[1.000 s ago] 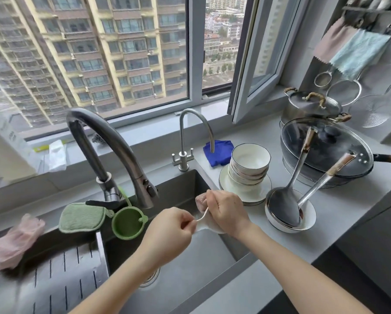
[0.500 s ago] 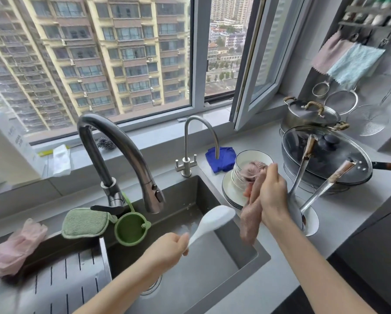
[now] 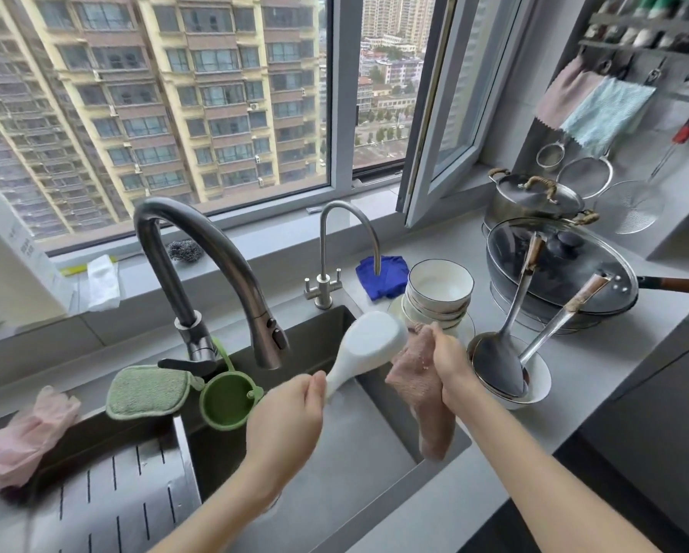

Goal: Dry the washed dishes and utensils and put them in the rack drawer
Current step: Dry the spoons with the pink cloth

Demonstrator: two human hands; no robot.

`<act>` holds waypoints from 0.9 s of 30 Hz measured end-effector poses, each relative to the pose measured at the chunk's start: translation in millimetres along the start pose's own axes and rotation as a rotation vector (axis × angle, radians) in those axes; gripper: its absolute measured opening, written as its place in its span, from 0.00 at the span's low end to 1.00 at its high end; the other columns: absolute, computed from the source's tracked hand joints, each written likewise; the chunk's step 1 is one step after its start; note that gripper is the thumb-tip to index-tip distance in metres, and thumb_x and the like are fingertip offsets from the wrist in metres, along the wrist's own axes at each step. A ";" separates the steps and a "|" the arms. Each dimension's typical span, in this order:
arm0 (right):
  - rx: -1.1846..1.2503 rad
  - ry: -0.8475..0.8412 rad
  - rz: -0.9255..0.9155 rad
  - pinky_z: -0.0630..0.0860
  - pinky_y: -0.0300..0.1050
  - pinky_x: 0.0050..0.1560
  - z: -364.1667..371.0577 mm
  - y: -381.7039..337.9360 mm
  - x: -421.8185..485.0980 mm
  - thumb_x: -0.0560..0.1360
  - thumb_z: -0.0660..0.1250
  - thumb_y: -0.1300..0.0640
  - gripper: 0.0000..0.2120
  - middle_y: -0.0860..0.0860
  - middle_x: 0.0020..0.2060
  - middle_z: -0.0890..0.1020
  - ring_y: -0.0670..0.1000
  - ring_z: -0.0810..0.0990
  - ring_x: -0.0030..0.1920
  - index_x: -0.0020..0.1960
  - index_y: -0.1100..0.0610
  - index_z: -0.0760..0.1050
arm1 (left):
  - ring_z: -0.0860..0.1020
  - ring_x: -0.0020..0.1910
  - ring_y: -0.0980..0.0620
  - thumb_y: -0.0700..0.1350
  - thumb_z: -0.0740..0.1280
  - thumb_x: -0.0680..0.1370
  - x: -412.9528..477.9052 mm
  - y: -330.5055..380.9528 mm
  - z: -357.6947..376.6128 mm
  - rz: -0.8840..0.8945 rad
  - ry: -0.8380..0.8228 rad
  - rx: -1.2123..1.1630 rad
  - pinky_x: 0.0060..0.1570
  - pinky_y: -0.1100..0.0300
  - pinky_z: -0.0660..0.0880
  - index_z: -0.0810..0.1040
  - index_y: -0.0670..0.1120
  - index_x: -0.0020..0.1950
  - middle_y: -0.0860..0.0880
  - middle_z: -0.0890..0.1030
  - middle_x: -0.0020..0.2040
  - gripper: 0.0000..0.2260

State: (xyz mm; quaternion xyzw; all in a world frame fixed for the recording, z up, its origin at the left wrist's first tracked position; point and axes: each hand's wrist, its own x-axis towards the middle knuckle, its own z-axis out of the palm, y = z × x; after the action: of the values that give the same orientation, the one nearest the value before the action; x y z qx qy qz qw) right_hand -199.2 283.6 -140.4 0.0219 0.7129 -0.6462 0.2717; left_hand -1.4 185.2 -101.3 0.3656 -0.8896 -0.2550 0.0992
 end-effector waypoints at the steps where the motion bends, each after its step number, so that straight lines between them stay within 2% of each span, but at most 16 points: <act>1: 0.256 -0.015 0.092 0.74 0.56 0.62 -5.7 -2.2 2.0 0.79 0.56 0.48 0.20 0.62 0.55 0.81 0.61 0.80 0.55 0.55 0.60 0.80 | 0.68 0.25 0.54 0.52 0.54 0.82 9.3 -0.5 -4.8 -0.073 -0.086 -0.180 0.26 0.58 0.60 0.66 0.48 0.31 0.52 0.68 0.25 0.20; 2: 0.438 -0.034 0.151 0.73 0.57 0.62 -10.0 -3.4 2.0 0.79 0.56 0.49 0.20 0.62 0.55 0.81 0.61 0.79 0.55 0.57 0.61 0.79 | 0.64 0.20 0.55 0.51 0.54 0.82 17.5 -1.2 -6.7 -0.185 -0.205 -0.399 0.22 0.62 0.58 0.68 0.47 0.31 0.53 0.67 0.24 0.20; 4: 0.612 -0.198 0.188 0.74 0.58 0.58 -10.7 -10.5 -5.8 0.79 0.55 0.51 0.21 0.62 0.52 0.80 0.62 0.78 0.53 0.60 0.64 0.76 | 0.58 0.16 0.57 0.51 0.53 0.83 23.5 3.1 -6.5 -0.446 -0.506 -0.811 0.17 0.71 0.54 0.70 0.45 0.34 0.52 0.63 0.23 0.20; 7: 0.687 -0.487 0.043 0.71 0.48 0.56 2.4 -21.9 -30.2 0.71 0.64 0.54 0.21 0.56 0.48 0.75 0.55 0.75 0.50 0.63 0.57 0.71 | 0.57 0.15 0.59 0.50 0.49 0.84 19.3 14.7 0.2 -0.621 -0.877 -1.086 0.15 0.72 0.51 0.68 0.43 0.37 0.53 0.60 0.22 0.20; 8: 0.596 -0.522 -0.033 0.71 0.44 0.54 10.2 -20.4 -35.3 0.69 0.68 0.57 0.24 0.53 0.48 0.74 0.52 0.75 0.48 0.64 0.54 0.69 | 0.57 0.14 0.59 0.46 0.48 0.84 18.0 19.2 2.2 -0.628 -0.927 -1.130 0.14 0.72 0.52 0.67 0.43 0.36 0.53 0.61 0.20 0.19; 9: 0.406 -0.463 -0.142 0.72 0.42 0.55 16.7 -14.7 -38.3 0.67 0.71 0.59 0.30 0.50 0.51 0.75 0.49 0.77 0.50 0.67 0.51 0.66 | 0.58 0.13 0.59 0.41 0.48 0.83 17.6 23.9 3.7 -0.622 -0.946 -1.155 0.14 0.72 0.52 0.65 0.43 0.35 0.52 0.62 0.19 0.18; 11: -0.131 -0.218 -0.420 0.68 0.43 0.65 31.6 -2.3 -45.8 0.66 0.72 0.53 0.36 0.46 0.64 0.72 0.45 0.73 0.63 0.72 0.47 0.63 | 0.59 0.12 0.59 0.36 0.48 0.80 16.3 33.2 3.4 -0.645 -0.992 -1.244 0.15 0.73 0.51 0.65 0.43 0.31 0.50 0.64 0.18 0.18; 12: -0.315 -0.110 -0.535 0.64 0.45 0.69 35.1 2.8 -45.3 0.66 0.70 0.48 0.35 0.47 0.66 0.70 0.46 0.69 0.67 0.72 0.48 0.65 | 0.58 0.12 0.60 0.36 0.48 0.80 16.2 35.1 4.3 -0.661 -1.013 -1.304 0.16 0.74 0.50 0.65 0.44 0.30 0.51 0.63 0.19 0.19; 14: -0.414 -0.055 -0.647 0.65 0.48 0.69 37.5 9.9 -41.9 0.68 0.64 0.41 0.30 0.50 0.64 0.72 0.50 0.70 0.65 0.67 0.52 0.72 | 0.57 0.13 0.61 0.40 0.50 0.81 16.8 31.7 9.3 -0.665 -0.978 -1.346 0.17 0.74 0.49 0.63 0.46 0.28 0.52 0.61 0.19 0.20; 15: -0.429 -0.045 -0.667 0.68 0.49 0.66 35.9 12.8 -39.1 0.70 0.61 0.39 0.27 0.51 0.60 0.75 0.50 0.73 0.62 0.64 0.53 0.75 | 0.57 0.14 0.61 0.46 0.51 0.82 15.9 30.7 9.3 -0.640 -0.947 -1.320 0.17 0.74 0.49 0.63 0.46 0.29 0.53 0.60 0.20 0.20; 17: -0.497 -0.001 -0.686 0.73 0.49 0.58 29.9 17.7 -33.4 0.74 0.59 0.43 0.21 0.52 0.54 0.80 0.52 0.78 0.54 0.59 0.54 0.78 | 0.56 0.16 0.59 0.61 0.50 0.80 11.5 32.9 4.9 -0.499 -0.858 -1.092 0.18 0.72 0.51 0.69 0.45 0.33 0.53 0.60 0.22 0.25; 18: -0.526 0.025 -0.695 0.74 0.49 0.55 26.0 20.8 -28.8 0.76 0.61 0.47 0.16 0.52 0.51 0.80 0.53 0.79 0.52 0.57 0.55 0.78 | 0.57 0.17 0.57 0.63 0.49 0.80 9.6 33.7 4.3 -0.393 -0.789 -0.903 0.19 0.71 0.53 0.72 0.44 0.38 0.52 0.62 0.22 0.25; 20: -0.631 0.079 -0.709 0.74 0.48 0.50 17.1 24.9 -18.6 0.78 0.62 0.56 0.09 0.54 0.49 0.81 0.56 0.79 0.49 0.55 0.56 0.78 | 0.61 0.18 0.55 0.54 0.53 0.81 7.5 31.4 6.0 -0.202 -0.549 -0.580 0.21 0.67 0.58 0.70 0.43 0.46 0.51 0.69 0.23 0.16; 21: -0.687 0.112 -0.711 0.73 0.48 0.49 12.5 23.8 -13.6 0.79 0.62 0.58 0.08 0.56 0.49 0.81 0.58 0.79 0.49 0.55 0.57 0.78 | 0.63 0.18 0.54 0.48 0.55 0.80 7.9 28.8 7.6 -0.121 -0.445 -0.497 0.21 0.65 0.60 0.69 0.43 0.47 0.50 0.72 0.24 0.10; 23: -0.735 0.199 -0.686 0.70 0.47 0.47 2.4 18.3 -2.9 0.79 0.61 0.59 0.09 0.58 0.49 0.80 0.61 0.78 0.49 0.56 0.59 0.77 | 0.64 0.18 0.53 0.43 0.55 0.79 9.8 22.3 7.8 -0.069 -0.350 -0.497 0.21 0.65 0.61 0.68 0.44 0.43 0.51 0.73 0.24 0.07; 27: -0.566 0.309 -0.756 0.63 0.39 0.44 -9.2 -6.7 -4.0 0.80 0.60 0.60 0.10 0.60 0.49 0.81 0.61 0.78 0.51 0.56 0.62 0.77 | 0.62 0.19 0.53 0.42 0.56 0.79 14.3 15.0 0.4 -0.087 -0.321 -0.606 0.20 0.66 0.58 0.66 0.45 0.35 0.53 0.68 0.20 0.13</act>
State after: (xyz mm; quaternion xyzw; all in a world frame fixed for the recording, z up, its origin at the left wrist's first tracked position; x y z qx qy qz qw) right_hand -201.7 292.4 -132.5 -0.2170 0.8503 -0.4699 -0.0952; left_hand -20.7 184.4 -93.9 0.3124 -0.7614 -0.5658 0.0512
